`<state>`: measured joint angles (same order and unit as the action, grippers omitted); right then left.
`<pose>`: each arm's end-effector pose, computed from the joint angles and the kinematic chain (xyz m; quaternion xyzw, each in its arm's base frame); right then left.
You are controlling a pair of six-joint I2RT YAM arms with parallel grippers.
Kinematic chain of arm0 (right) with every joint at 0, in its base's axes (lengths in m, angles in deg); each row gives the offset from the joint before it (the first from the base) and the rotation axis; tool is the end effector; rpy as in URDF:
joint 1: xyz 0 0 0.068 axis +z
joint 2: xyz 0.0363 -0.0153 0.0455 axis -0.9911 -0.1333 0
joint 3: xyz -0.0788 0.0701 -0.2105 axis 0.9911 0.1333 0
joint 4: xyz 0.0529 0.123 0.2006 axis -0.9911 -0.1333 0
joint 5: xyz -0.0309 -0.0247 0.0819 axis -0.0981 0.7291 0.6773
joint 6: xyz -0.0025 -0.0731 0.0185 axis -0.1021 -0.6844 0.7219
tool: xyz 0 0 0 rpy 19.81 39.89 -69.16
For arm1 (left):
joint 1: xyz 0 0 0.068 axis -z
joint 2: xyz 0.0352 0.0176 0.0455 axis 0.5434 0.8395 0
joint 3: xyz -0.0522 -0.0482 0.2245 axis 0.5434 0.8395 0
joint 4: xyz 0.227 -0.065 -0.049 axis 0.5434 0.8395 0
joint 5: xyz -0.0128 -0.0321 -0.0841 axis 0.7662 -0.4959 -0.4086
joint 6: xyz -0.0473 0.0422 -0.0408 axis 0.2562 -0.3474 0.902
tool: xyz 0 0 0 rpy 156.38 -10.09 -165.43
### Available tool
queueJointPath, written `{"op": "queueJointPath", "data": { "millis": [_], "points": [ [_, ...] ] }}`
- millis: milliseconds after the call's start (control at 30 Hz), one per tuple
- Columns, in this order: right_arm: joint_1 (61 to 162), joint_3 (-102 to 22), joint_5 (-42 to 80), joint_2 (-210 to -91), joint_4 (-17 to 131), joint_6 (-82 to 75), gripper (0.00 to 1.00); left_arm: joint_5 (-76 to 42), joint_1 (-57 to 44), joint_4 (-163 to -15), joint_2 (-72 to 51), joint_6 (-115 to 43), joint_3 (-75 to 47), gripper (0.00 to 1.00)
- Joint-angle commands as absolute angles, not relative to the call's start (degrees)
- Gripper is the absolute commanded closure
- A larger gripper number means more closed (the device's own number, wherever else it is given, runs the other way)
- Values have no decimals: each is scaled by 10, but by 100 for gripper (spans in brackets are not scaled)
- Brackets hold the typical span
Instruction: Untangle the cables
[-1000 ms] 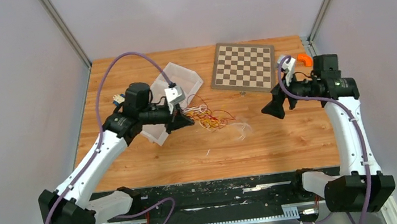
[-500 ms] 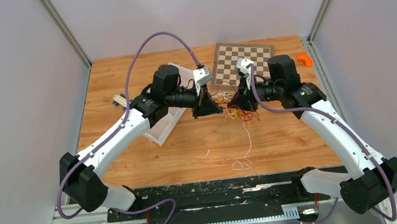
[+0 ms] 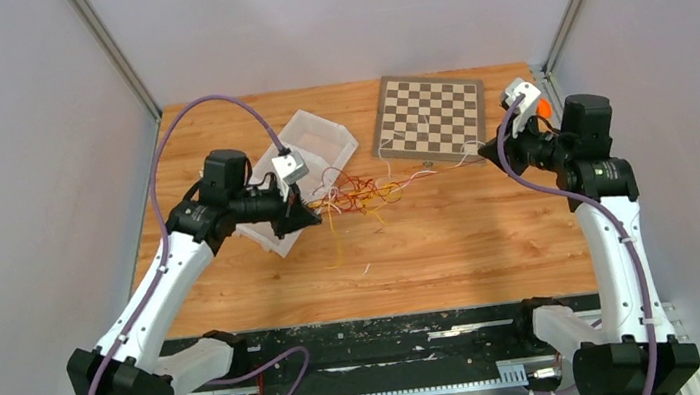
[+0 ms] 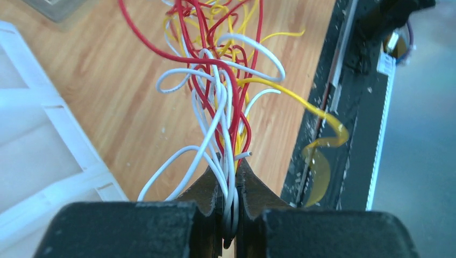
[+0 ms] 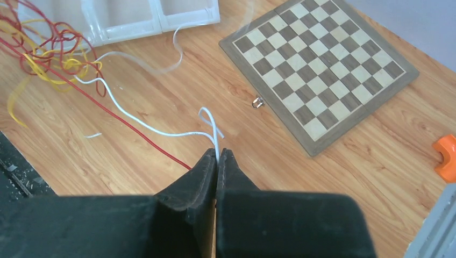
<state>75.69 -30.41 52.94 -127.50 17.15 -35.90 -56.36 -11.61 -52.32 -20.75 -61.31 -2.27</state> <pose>0.2207 0.0171 0.3289 -0.3043 0.7797 0.1761 0.5181 0.2085 -0.1317 0.2872 0.4168 0.7331 -0.3881 0.3718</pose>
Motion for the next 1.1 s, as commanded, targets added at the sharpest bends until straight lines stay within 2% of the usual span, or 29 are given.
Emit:
{"op": "queueJointPath", "data": {
  "millis": [0, 133, 167, 200, 233, 267, 500, 633, 667, 767, 800, 833, 967, 1033, 1067],
  "points": [
    [754, -340, 538, -1268, 153, -388, 100, -570, -114, -450, -230, -696, -4, 100],
    [767, -353, 627, -1272, 137, -364, 98, -613, -97, -533, -223, -613, -18, 100],
    [783, -359, 640, -1278, 123, -370, 77, -613, -88, -545, -217, -609, -25, 100],
    [802, -366, 646, -1285, 107, -373, 41, -611, -67, -549, -207, -606, -42, 100],
    [829, -371, 651, -1293, 94, -370, 15, -611, -55, -563, -202, -602, -50, 100],
    [863, -374, 651, -1298, 90, -363, 2, -610, -34, -574, -190, -586, -63, 100],
    [1047, -355, 607, -1327, 221, -281, 0, -640, 58, -662, -111, -553, -142, 100],
    [1093, -333, 595, -1353, 292, -252, 1, -666, 76, -679, -79, -548, -179, 100],
    [1097, -324, 581, -1354, 307, -252, 12, -673, 77, -675, -78, -554, -183, 100],
    [1095, -321, 523, -1352, 314, -262, 89, -667, 77, -642, -84, -572, -194, 100],
    [1091, -321, 508, -1343, 306, -275, 99, -654, 74, -623, -89, -580, -192, 100],
    [1087, -316, 489, -1322, 299, -287, 100, -648, 61, -619, -108, -576, -179, 100],
    [1074, -294, 475, -1260, 280, -302, 100, -603, -21, -685, -194, -497, -77, 86],
    [1075, -293, 488, -1251, 280, -274, 100, -572, -50, -738, -229, -467, -34, 69],
    [1075, -294, 494, -1253, 282, -257, 100, -565, -52, -768, -237, -462, -15, 47]
  ]
}}
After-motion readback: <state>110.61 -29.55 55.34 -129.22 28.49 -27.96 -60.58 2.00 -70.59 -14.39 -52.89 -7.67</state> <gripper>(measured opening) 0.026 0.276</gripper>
